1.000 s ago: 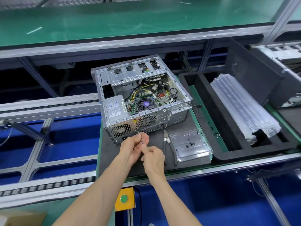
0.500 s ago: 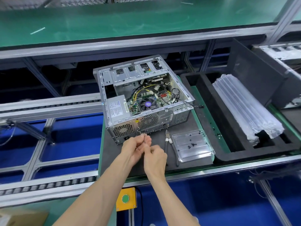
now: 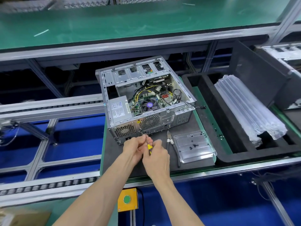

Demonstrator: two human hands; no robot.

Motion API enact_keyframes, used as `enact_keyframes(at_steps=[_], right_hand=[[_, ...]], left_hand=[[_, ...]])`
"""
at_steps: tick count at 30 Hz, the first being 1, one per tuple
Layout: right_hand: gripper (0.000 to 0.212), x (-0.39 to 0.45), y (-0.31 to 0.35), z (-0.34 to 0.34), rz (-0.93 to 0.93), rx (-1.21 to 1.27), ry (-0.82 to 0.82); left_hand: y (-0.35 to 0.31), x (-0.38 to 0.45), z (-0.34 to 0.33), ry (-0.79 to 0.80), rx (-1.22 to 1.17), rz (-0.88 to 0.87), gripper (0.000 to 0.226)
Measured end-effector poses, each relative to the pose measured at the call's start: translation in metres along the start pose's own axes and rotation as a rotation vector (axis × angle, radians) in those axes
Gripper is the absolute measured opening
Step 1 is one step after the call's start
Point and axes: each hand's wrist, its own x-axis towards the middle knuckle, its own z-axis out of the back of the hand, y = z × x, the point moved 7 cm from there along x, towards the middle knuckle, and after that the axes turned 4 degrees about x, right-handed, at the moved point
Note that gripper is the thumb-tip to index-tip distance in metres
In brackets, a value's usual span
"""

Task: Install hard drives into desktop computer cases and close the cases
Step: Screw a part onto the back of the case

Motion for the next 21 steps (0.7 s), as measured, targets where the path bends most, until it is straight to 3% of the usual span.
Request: enact_keyframes(at_steps=[2, 3, 4, 7, 8, 10, 13, 17, 19, 21], right_hand=[[0.019, -0.002, 0.007, -0.003, 0.155, -0.193, -0.048], [0.018, -0.001, 0.004, -0.005, 0.123, -0.133, -0.037], [0.018, 0.001, -0.005, -0.006, 0.019, 0.039, -0.018], [0.029, -0.004, -0.028, -0.028, -0.571, 0.974, 0.133], [0.031, -0.006, -0.027, -0.033, -0.640, 1.084, 0.171], [0.030, -0.001, -0.024, -0.027, -0.514, 0.876, 0.156], [0.014, 0.003, -0.010, -0.004, -0.118, 0.300, 0.000], [0.012, -0.006, 0.010, 0.004, 0.204, -0.067, -0.116], [0.015, -0.011, 0.015, 0.006, 0.282, -0.174, -0.176], [0.019, -0.014, 0.019, 0.011, 0.293, -0.234, -0.222]], left_hand=[[-0.004, -0.003, 0.002, -0.040, 0.051, -0.041, 0.009], [-0.006, -0.005, 0.004, -0.058, 0.086, -0.076, 0.009], [-0.010, -0.007, 0.008, -0.090, 0.128, -0.116, 0.011], [-0.024, -0.022, 0.031, -0.314, 0.307, -0.268, 0.016], [-0.031, -0.031, 0.036, -0.375, 0.379, -0.333, 0.019], [-0.048, -0.049, 0.031, -0.385, 0.497, -0.473, 0.032], [-0.092, -0.077, -0.009, -0.199, 0.726, -0.763, 0.037], [-0.161, -0.085, -0.087, -0.139, 1.316, -1.240, 0.051], [-0.173, -0.061, -0.118, -0.085, 1.619, -1.232, 0.056], [-0.170, -0.027, -0.136, -0.007, 1.844, -1.064, 0.059]])
